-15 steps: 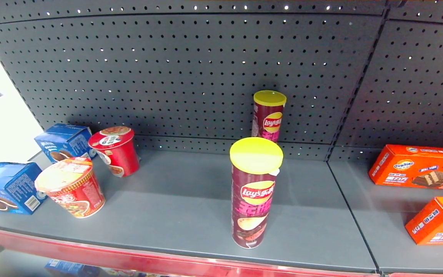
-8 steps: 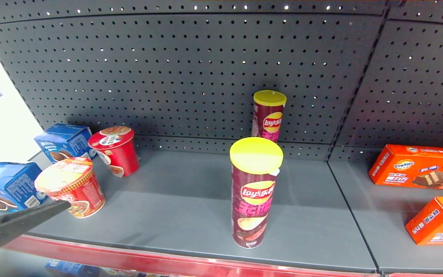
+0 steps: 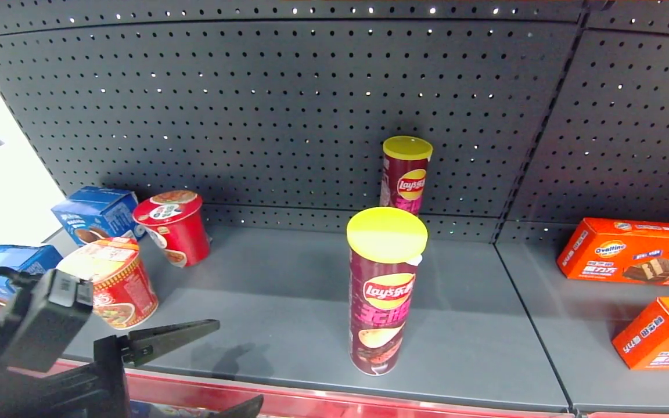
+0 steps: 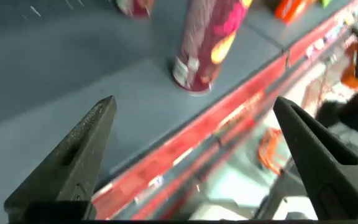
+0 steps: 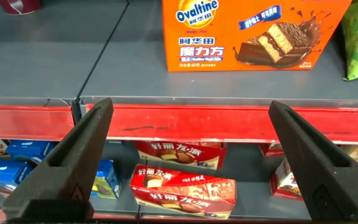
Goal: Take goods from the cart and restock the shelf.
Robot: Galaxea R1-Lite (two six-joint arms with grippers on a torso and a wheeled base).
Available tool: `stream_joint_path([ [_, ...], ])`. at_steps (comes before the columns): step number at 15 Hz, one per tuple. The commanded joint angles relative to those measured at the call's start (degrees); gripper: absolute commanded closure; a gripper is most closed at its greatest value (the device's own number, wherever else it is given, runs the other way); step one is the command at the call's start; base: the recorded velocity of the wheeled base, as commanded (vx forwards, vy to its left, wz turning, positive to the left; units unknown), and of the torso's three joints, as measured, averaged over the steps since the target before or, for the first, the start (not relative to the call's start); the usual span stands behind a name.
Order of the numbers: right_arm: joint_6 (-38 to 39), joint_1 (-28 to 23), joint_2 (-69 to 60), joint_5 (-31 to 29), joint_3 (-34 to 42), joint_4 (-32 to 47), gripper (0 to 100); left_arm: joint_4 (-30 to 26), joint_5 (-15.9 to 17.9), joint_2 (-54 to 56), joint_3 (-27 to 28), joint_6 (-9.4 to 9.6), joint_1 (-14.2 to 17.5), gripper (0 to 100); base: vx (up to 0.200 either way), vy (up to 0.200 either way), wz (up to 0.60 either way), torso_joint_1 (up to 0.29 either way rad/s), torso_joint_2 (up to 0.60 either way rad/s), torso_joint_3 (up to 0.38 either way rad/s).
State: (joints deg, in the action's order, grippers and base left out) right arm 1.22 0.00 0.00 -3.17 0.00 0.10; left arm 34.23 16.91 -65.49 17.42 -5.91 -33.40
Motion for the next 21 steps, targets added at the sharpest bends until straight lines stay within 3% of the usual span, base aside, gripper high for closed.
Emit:
stream_joint_path([
  [1,0.01,0.0,0.09,0.01,0.0,-0.01,0,-0.04,-0.91,-5.79,0.33,-0.15,-0.35,0,0.0,0.0,0.0,0.0,0.0,0.0],
  [4,0.01,0.0,0.09,0.01,0.0,-0.01,0,-0.39,-5.57,-14.49,3.76,-0.24,0.97,0,0.0,0.0,0.0,0.0,0.0,0.0],
  [7,0.01,0.0,0.09,0.01,0.0,-0.01,0,-2.33,-15.94,-20.56,7.72,-0.68,0.44,0,0.0,0.0,0.0,0.0,0.0,0.0],
  [9,0.01,0.0,0.09,0.01,0.0,-0.01,0,-4.17,-19.72,-22.31,10.7,-0.59,-0.35,0,0.0,0.0,0.0,0.0,0.0,0.0],
  [13,0.01,0.0,0.09,0.01,0.0,-0.01,0,-4.7,-23.24,-24.95,14.48,-1.47,-1.23,0,0.0,0.0,0.0,0.0,0.0,0.0],
  [15,0.01,0.0,0.09,0.01,0.0,-0.01,0,-4.7,-24.99,-26.01,16.33,-3.67,-2.46,0,0.0,0.0,0.0,0.0,0.0,0.0],
  [21,0.01,0.0,0.09,0.01,0.0,-0.01,0,-4.7,-24.73,-25.92,17.38,-4.11,-6.68,0,0.0,0.0,0.0,0.0,0.0,0.0],
])
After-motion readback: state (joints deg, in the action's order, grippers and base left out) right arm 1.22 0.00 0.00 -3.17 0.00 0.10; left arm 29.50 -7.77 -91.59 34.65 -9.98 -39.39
